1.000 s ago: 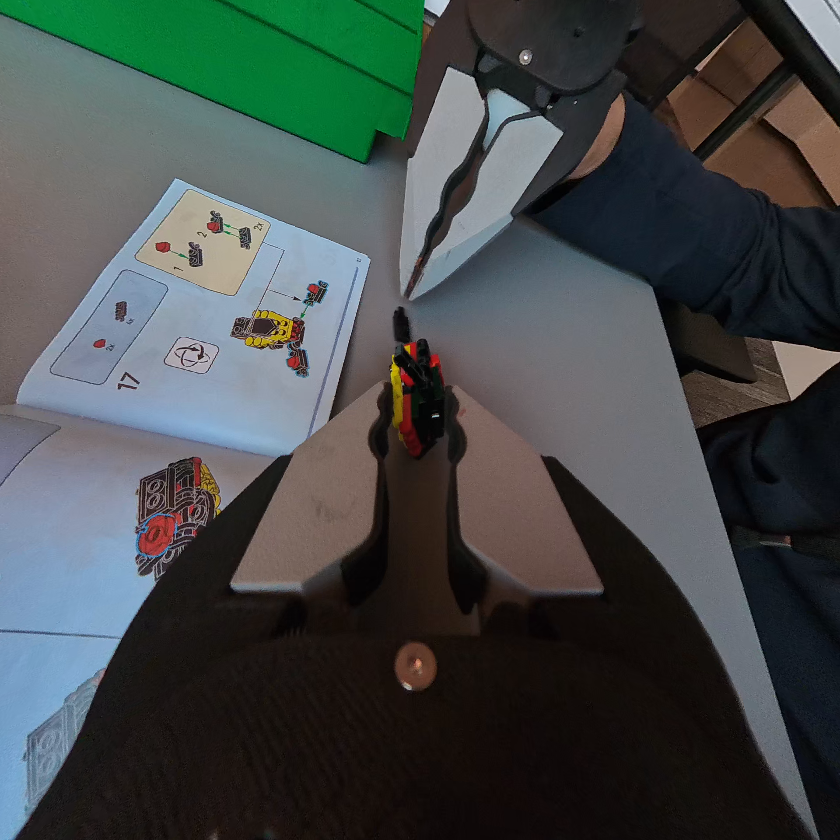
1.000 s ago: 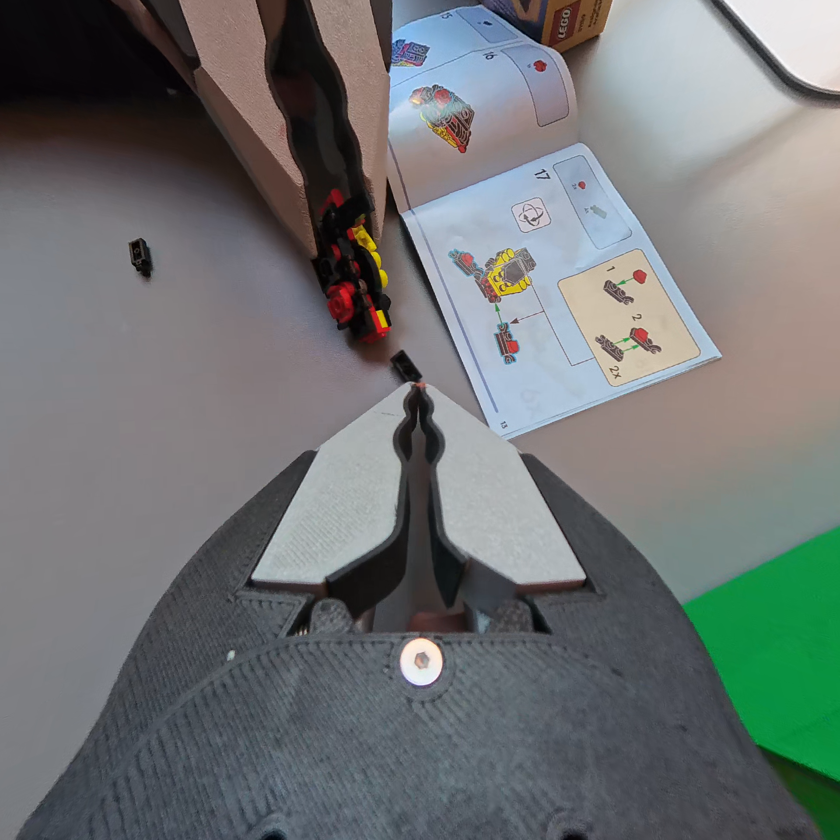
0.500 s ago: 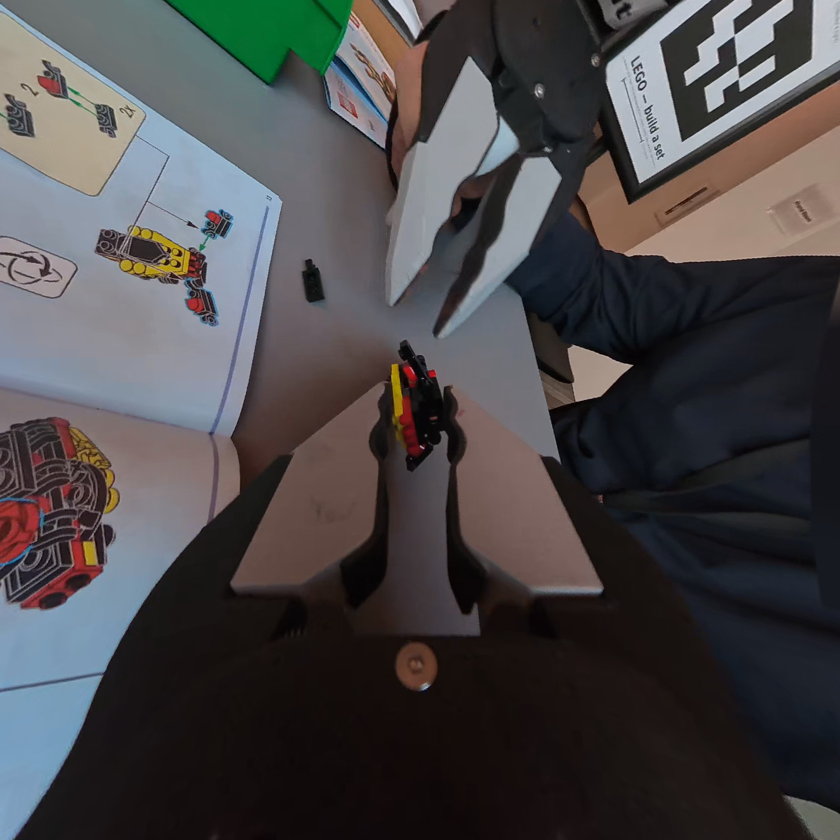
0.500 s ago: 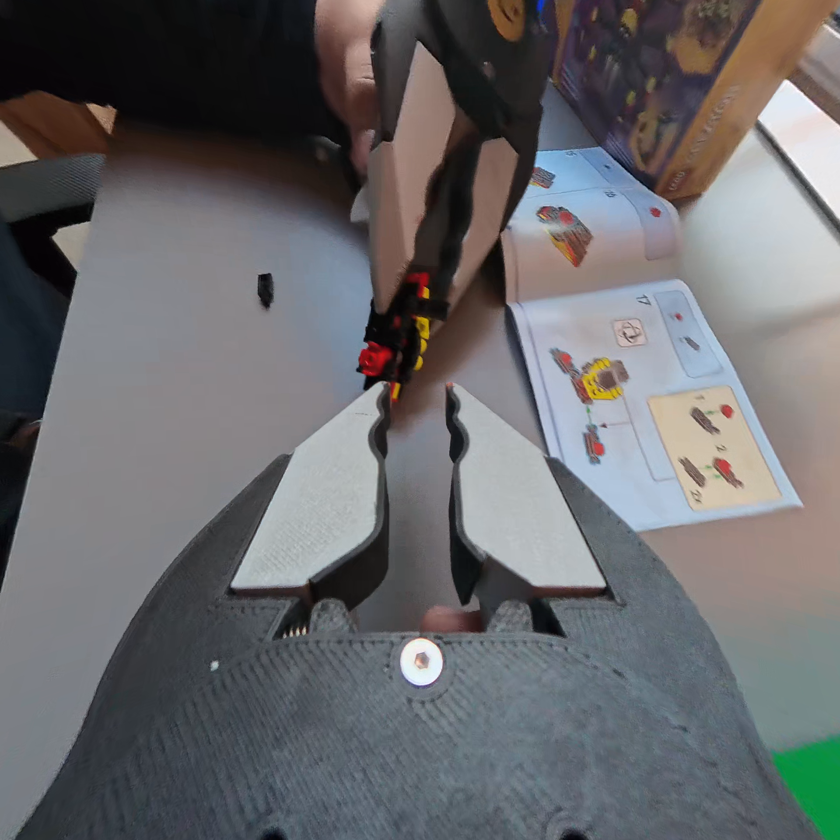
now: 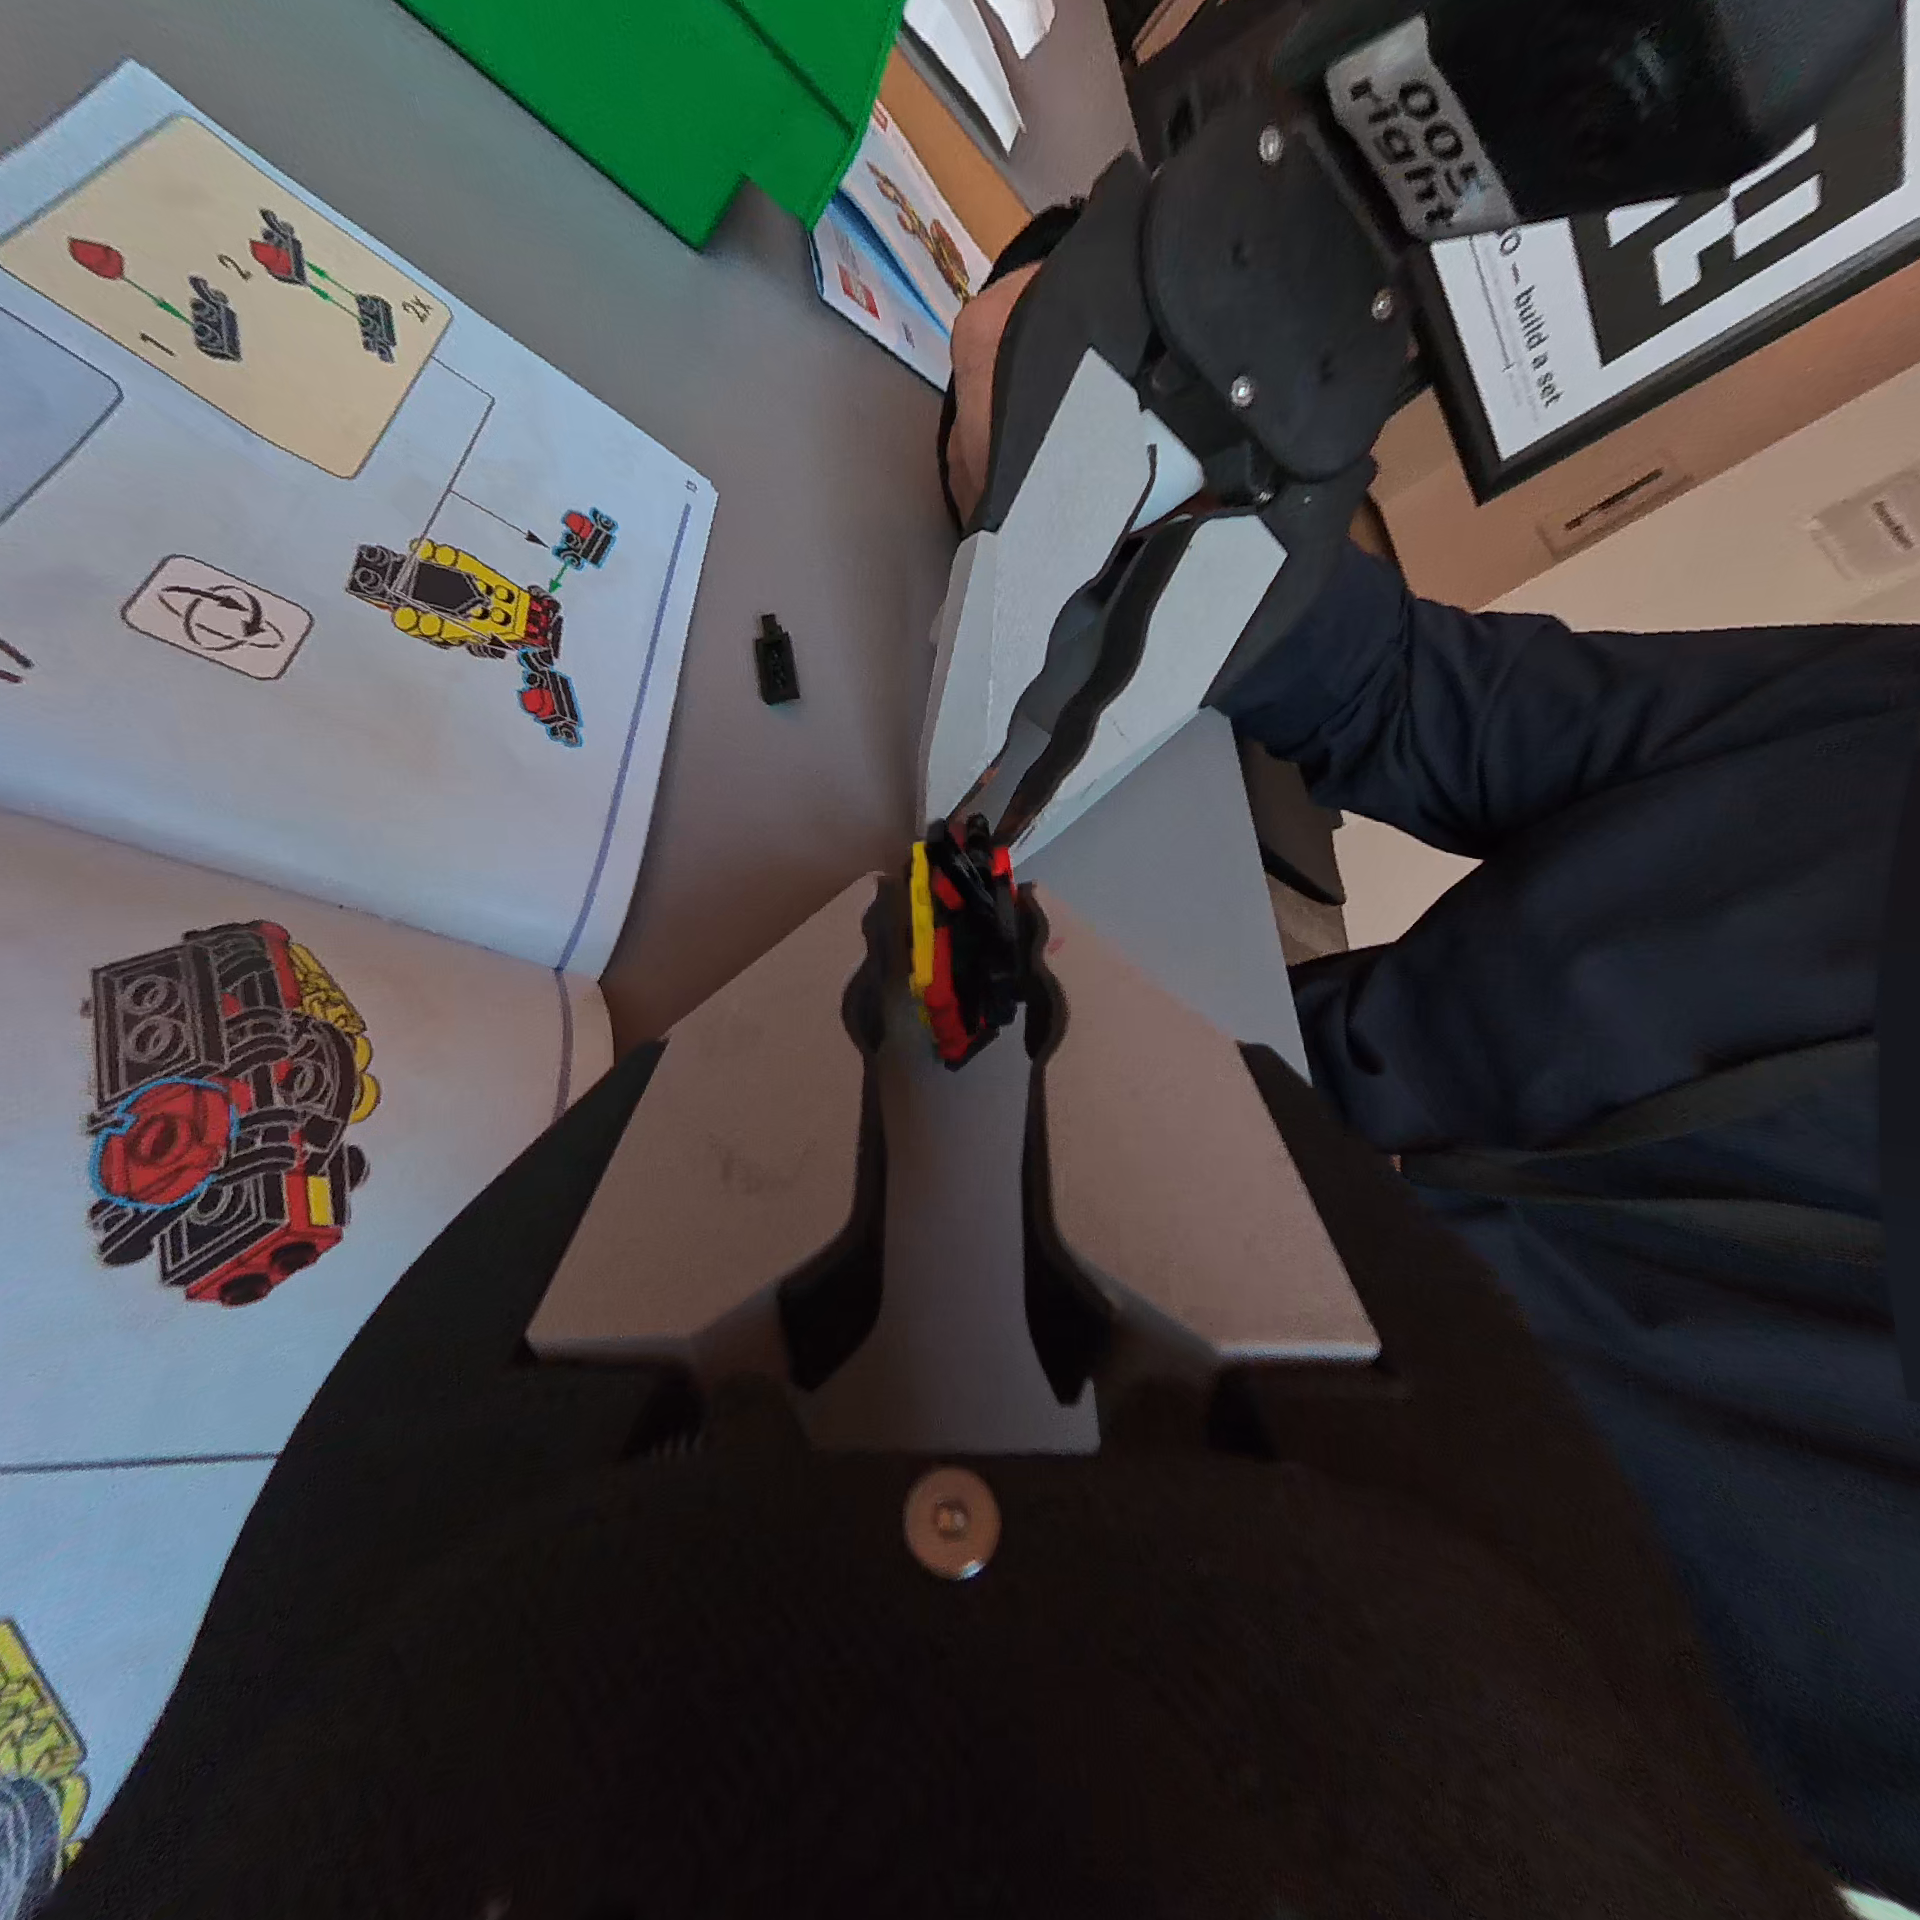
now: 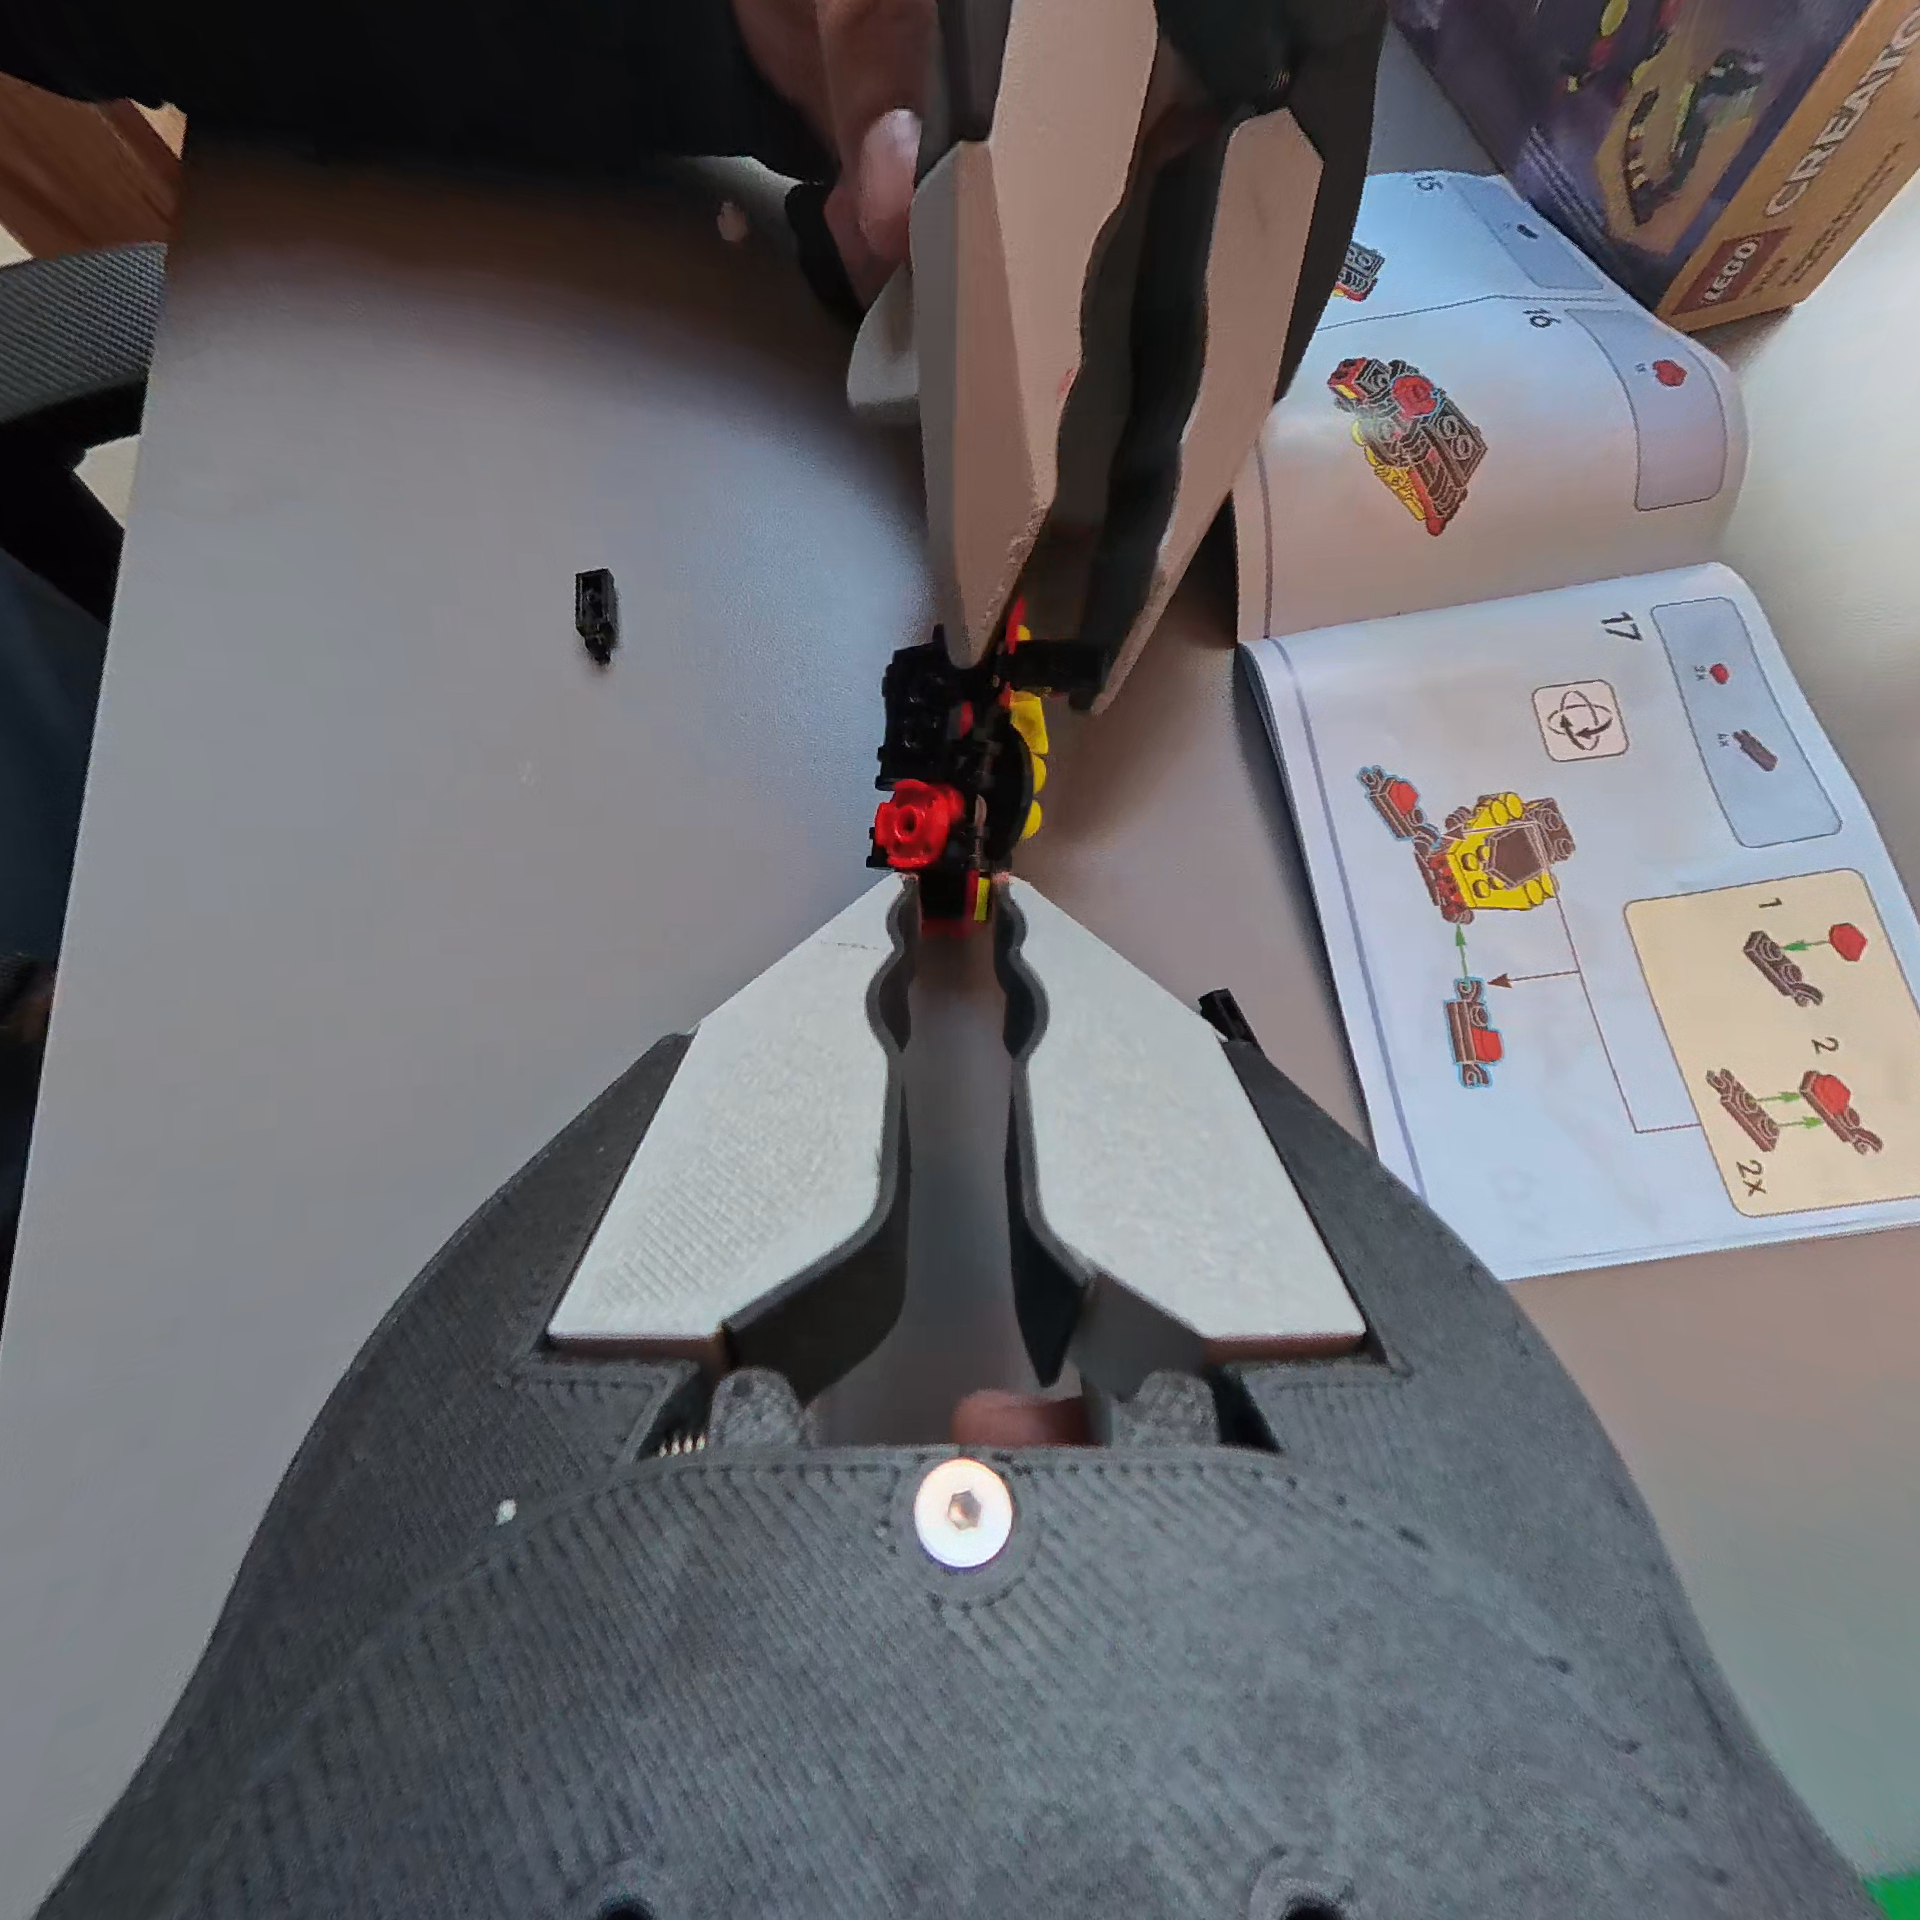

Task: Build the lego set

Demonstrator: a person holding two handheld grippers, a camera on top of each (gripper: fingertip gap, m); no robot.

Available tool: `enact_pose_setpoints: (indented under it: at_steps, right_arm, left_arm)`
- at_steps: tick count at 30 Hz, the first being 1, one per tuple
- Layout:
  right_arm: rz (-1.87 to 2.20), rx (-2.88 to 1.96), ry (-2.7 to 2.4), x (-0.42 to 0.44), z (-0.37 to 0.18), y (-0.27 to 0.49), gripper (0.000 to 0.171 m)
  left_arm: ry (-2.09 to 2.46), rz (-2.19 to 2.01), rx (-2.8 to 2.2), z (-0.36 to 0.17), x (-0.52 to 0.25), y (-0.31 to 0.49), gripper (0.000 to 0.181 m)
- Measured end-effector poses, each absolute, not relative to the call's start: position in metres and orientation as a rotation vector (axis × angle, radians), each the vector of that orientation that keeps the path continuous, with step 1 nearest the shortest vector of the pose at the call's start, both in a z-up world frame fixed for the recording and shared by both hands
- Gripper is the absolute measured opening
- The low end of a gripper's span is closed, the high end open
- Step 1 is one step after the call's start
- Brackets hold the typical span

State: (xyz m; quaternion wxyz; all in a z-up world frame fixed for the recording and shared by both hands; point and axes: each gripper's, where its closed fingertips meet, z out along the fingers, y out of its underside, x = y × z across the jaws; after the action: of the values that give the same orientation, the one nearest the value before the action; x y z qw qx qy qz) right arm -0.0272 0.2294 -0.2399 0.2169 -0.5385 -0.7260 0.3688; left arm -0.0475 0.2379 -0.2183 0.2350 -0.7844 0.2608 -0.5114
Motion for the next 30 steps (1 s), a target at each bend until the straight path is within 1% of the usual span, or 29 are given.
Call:
enact_pose_setpoints:
  at_steps: [7,11,14,18,19,21,25,30]
  right_arm:
    - [1.037,-1.526,-2.002,-0.027,-0.24,0.23,0.011]
    - [1.047,-1.55,-1.992,-0.027,-0.241,0.231,0.011]
    - [1.048,-1.555,-1.987,-0.027,-0.241,0.231,0.011]
    - [1.032,-1.551,-1.985,-0.026,-0.24,0.233,0.011]
    - [1.018,-1.542,-1.986,-0.025,-0.239,0.236,0.014]
    - [0.962,-1.549,-1.964,-0.018,-0.237,0.251,0.018]
    - [0.865,-1.609,-1.868,0.001,-0.235,0.29,0.019]
    - [0.836,-1.587,-1.89,-0.008,-0.242,0.29,0.02]
  left_arm:
    - [0.704,-1.399,-2.133,-0.216,-0.048,0.24,0.008]
    - [0.739,-1.384,-2.137,-0.218,-0.045,0.238,0.014]
    - [0.76,-1.373,-2.133,-0.218,-0.045,0.236,0.01]
    - [0.753,-1.356,-2.137,-0.218,-0.045,0.237,0.009]
    - [0.749,-1.357,-2.138,-0.219,-0.045,0.238,0.01]
    - [0.743,-1.367,-2.134,-0.218,-0.046,0.238,0.009]
    - [0.734,-1.388,-2.135,-0.217,-0.046,0.238,0.008]
    - [0.742,-1.415,-2.12,-0.215,-0.045,0.237,0.007]
